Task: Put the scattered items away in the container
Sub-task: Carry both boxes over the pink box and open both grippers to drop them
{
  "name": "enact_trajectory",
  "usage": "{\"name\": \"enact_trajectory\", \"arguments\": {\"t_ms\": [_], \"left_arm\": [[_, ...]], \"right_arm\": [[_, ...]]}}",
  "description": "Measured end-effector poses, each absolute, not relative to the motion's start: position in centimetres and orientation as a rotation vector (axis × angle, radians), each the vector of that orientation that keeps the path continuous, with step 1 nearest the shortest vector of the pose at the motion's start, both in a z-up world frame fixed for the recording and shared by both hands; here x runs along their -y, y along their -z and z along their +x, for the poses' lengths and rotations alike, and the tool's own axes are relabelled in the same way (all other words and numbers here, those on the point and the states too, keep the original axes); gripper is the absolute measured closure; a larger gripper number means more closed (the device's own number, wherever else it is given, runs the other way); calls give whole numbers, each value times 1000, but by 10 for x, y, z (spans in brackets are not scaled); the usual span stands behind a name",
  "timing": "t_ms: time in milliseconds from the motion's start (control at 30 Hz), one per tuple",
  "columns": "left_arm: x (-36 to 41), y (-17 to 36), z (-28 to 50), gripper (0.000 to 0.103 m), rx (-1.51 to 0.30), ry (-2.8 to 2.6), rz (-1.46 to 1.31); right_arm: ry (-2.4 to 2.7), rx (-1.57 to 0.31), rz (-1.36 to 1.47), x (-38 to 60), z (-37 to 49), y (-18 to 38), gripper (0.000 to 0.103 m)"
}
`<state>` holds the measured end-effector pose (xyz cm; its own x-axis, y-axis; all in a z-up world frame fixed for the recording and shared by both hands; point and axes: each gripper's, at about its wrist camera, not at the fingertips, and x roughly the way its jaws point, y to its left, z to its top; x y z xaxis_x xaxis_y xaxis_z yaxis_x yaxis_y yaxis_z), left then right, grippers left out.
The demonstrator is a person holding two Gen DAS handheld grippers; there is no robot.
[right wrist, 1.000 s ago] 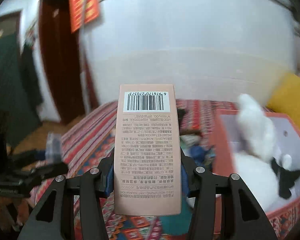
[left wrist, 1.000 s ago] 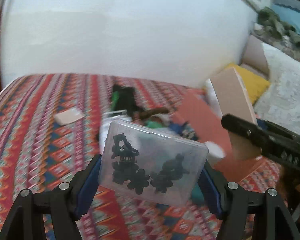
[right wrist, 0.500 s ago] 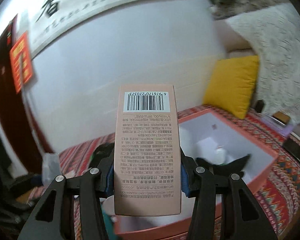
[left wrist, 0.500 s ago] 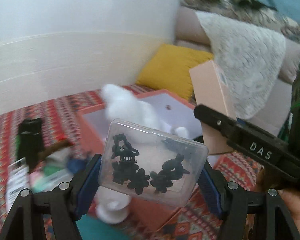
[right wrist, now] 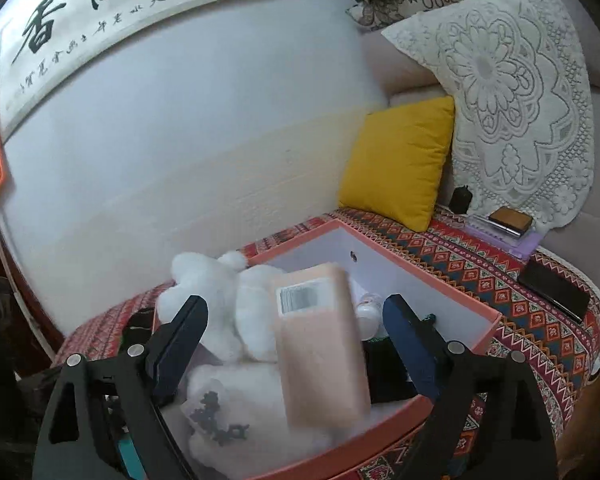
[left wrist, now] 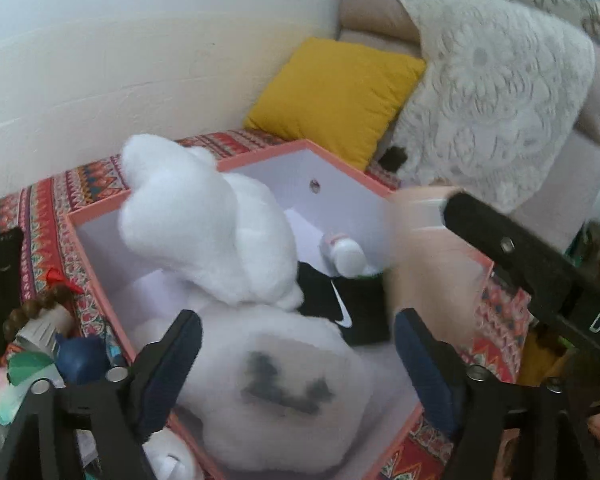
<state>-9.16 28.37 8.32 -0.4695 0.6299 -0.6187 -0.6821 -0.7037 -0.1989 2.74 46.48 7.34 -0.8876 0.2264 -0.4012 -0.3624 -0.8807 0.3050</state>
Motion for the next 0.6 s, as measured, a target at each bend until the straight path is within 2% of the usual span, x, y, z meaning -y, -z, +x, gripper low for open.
{"name": "enact_trajectory", "arguments": {"t_ms": [233, 367, 500, 600], "left_arm": [[-206, -85, -104, 17, 44, -2278, -907], [-138, -61, -95, 17, 58, -2380, -956], [-67, -26, -79, 16, 73, -2473, -1058], [-21, 0, -73, 16, 87, -2525, -1151]], "right_arm": [[-2787, -483, -560, -439, 23, -69, 11], [-2911, -437, -634, -396, 17, -68, 11], [-3099, -170, -747, -317, 4, -64, 11], [-3196, -45, -863, -269, -5, -53, 11]]}}
